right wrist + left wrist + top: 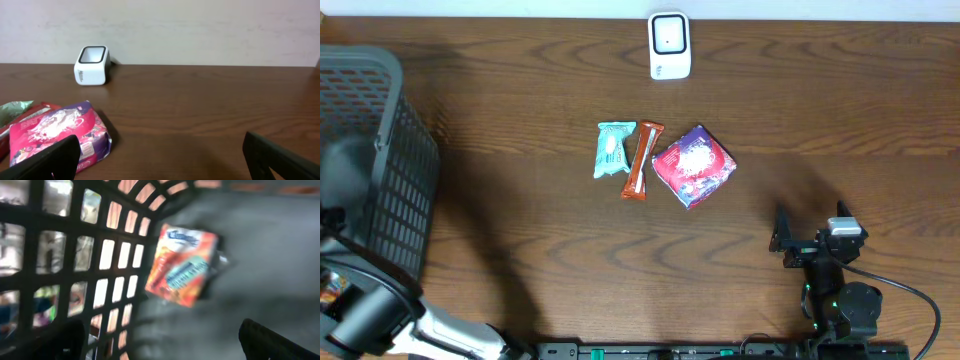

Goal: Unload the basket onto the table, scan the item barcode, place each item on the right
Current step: 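Reach the left gripper into the basket and grasp the orange Kleenex pack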

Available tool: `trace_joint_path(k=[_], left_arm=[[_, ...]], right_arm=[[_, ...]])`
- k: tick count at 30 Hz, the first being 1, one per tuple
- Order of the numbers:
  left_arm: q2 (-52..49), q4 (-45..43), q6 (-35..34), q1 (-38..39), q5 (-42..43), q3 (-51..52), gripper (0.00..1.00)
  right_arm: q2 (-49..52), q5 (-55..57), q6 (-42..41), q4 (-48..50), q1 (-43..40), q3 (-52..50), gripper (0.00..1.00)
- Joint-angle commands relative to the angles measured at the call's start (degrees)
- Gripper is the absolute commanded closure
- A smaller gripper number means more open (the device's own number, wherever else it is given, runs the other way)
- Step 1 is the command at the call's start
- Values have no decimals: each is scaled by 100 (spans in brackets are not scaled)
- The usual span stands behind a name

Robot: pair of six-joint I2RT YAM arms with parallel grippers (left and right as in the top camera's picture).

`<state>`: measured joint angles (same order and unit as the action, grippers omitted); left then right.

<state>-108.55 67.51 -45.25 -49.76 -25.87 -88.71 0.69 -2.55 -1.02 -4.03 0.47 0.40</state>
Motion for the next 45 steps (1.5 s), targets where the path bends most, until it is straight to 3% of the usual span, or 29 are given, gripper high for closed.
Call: trace_joint_path(k=[1,16,20,24,27,32,33,34,35,45], left_arm=[[-433,37,-153,-181,-197,37,2],[-1285,-247,-136,-448,-177,37,0],[-1318,-538,186,-586,74,37,7],[-1318,-1045,1054,-662,887,37,17],[-1318,-1196,1204,-664,1091,37,30],[-1320,-1220,1204,-664,1091,37,63],[-1320,-1217,1204,-664,1091,37,72],[-1320,-1217,1204,-664,1093,37,87],[-1320,-1209,1204,-664,1093,37,92],[-973,-391,1202,-654,1134,-354,93]], right_arm=[[-31,28,-61,-24,37,-7,1],[-31,28,-61,-24,37,-7,1],[-31,28,-61,-24,37,-7,1],[-31,28,-61,-24,37,-7,1],[-31,28,-61,-24,37,-7,1],[-31,28,-61,-24,37,-7,1],[-31,28,-61,-24,37,-7,1],[-31,28,-61,-24,37,-7,1],[-31,28,-61,-24,37,-7,1],[-31,28,-61,-24,37,-7,1]])
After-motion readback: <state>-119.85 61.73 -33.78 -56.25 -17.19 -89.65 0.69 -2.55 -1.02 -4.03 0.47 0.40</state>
